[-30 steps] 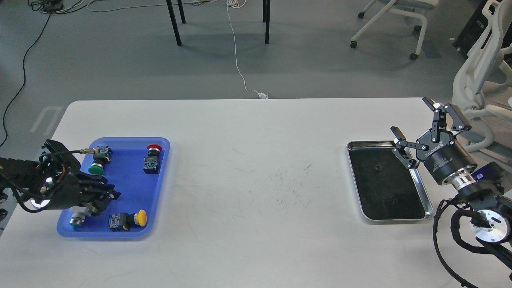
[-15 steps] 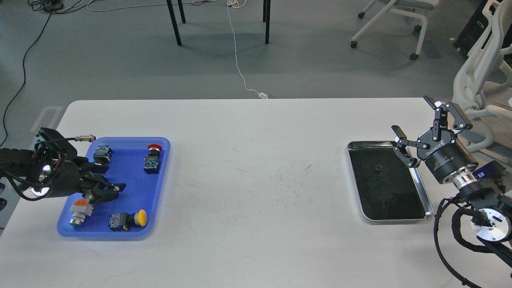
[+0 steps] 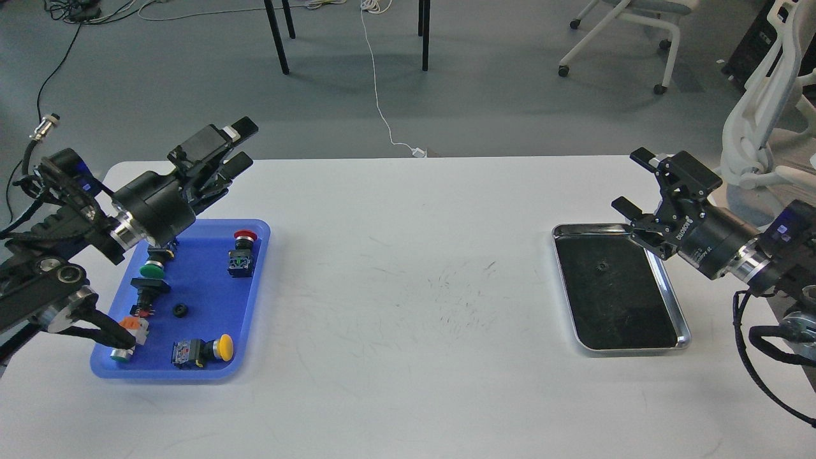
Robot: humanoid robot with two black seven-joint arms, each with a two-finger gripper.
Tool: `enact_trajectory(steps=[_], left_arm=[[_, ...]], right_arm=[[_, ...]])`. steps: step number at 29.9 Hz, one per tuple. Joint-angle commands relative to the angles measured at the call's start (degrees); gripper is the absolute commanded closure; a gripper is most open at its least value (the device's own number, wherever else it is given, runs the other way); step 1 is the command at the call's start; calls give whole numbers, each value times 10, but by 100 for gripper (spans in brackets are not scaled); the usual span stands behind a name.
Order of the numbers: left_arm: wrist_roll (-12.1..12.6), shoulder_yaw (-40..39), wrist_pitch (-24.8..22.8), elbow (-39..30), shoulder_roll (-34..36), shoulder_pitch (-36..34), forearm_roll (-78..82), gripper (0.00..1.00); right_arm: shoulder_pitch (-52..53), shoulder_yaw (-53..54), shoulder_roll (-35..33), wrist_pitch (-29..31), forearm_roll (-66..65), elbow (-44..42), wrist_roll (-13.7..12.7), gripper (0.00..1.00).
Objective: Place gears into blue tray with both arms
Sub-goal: 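Lift the left gripper up and away from the blue tray, then lower the right gripper into the metal tray and grasp another black gear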
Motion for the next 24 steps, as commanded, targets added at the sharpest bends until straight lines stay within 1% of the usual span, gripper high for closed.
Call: enact_trajectory(steps=[1,2,4,8,10,12,14,18,24], left_arm=[[0,-127,-3,0,-80,93,-10,2],[0,-149,-4,0,-98,111,-10,2],[28,-181,-13,0,-127,144,-11,2],[34,-192,-47,0,-149,171,-12,2],[35,-197,-64,0,-155,176,-19,2],[38,-211,-73,0,-159,178,-26,2],[41,-216,-73,0,-163,180,-28,2],[41,-217,-74,0,-162,182,-29,2],[40,-221,-74,0,-158,187,-28,2]], right_arm=[[101,-118,-40,1,-144,-1,0,1],[132,-152,-49,1,-183,-1,0,1],[202,-234,-64,1,-259,-11,0,1],[330,-390,-58,1,-370,-67,0,1],[389,-469,-37,1,-416,-102,0,1],[426,-526,-7,1,-434,-139,0,1],[440,-557,28,0,-434,-174,0,1],[436,-571,107,-1,-434,-215,0,2],[429,-635,177,-2,-433,-276,0,7]])
